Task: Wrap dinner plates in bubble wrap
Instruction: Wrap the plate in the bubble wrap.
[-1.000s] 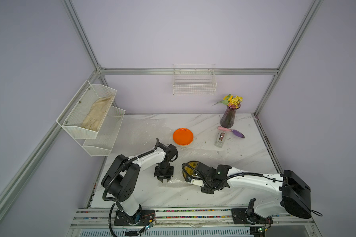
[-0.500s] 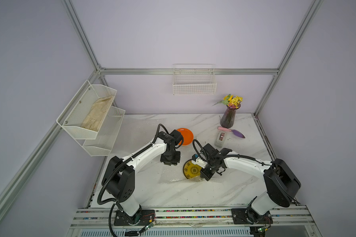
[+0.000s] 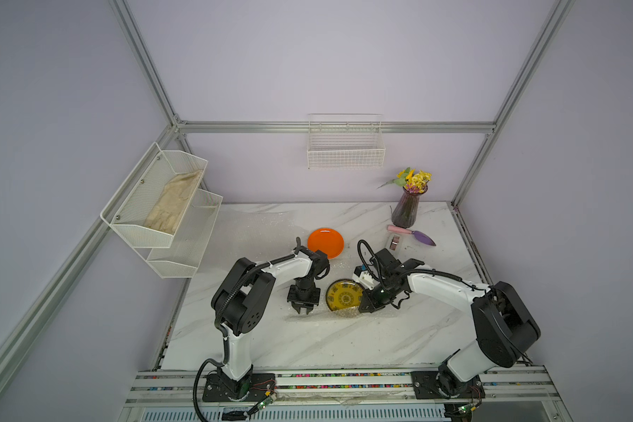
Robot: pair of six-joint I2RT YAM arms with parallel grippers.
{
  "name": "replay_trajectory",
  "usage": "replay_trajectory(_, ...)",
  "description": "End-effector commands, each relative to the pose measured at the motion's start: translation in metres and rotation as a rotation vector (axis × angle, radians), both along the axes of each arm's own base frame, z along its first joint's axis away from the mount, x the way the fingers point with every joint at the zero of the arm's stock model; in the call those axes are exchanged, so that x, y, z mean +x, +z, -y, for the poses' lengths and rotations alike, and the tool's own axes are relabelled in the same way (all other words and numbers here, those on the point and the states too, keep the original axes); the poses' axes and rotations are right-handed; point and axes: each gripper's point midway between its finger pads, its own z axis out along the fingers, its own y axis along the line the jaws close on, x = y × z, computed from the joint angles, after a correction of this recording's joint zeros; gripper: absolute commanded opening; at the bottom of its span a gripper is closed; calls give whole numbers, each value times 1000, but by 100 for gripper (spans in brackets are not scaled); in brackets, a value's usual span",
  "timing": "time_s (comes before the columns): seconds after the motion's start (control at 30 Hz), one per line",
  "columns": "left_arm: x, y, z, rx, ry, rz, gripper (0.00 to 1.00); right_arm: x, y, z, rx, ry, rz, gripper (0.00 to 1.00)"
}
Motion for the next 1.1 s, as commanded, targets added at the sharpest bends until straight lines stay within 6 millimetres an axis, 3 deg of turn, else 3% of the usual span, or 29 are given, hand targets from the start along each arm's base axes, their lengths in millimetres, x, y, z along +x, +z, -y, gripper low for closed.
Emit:
replay_trajectory(0.0, -30, 2, -4, -41, -7, -66, 27, -23, 19, -1, 69, -21, -81, 0)
replay_trajectory(0.1, -51, 10, 1, -105, -8, -107, 26, -41, 35, -5, 115, 21, -131, 0)
replay_trajectory(0.17, -51, 20, -2, -99, -18, -88, 27, -41, 41, -9, 138, 28, -130, 0)
replay_trajectory(0.27, -25, 38, -9, -40, -52, -14, 29, -21, 33, -10, 87, -1, -83, 0)
replay_trajectory(0.4, 11, 55, -12, 12, -62, 74, 29, 12, 5, -6, -51, -98, -82, 0)
replay_trajectory(0.53, 33, 69, -7, 11, -55, 133, 29, 32, -22, 2, -144, -214, -84, 0)
replay_trajectory(0.7, 54, 103, 28, -125, -96, 232, 30, 42, -41, 8, -180, -396, -131, 0)
replay_trajectory(0.83, 64, 101, 57, -221, -112, 217, 31, 41, -51, 14, -225, -469, -181, 0)
replay_trajectory(0.93, 76, 104, 78, -253, -130, 222, 31, 45, -47, 13, -223, -492, -183, 0)
replay_trajectory(1.07, 75, 116, 118, -357, -183, 219, 31, 54, -22, -3, -138, -495, -189, 0)
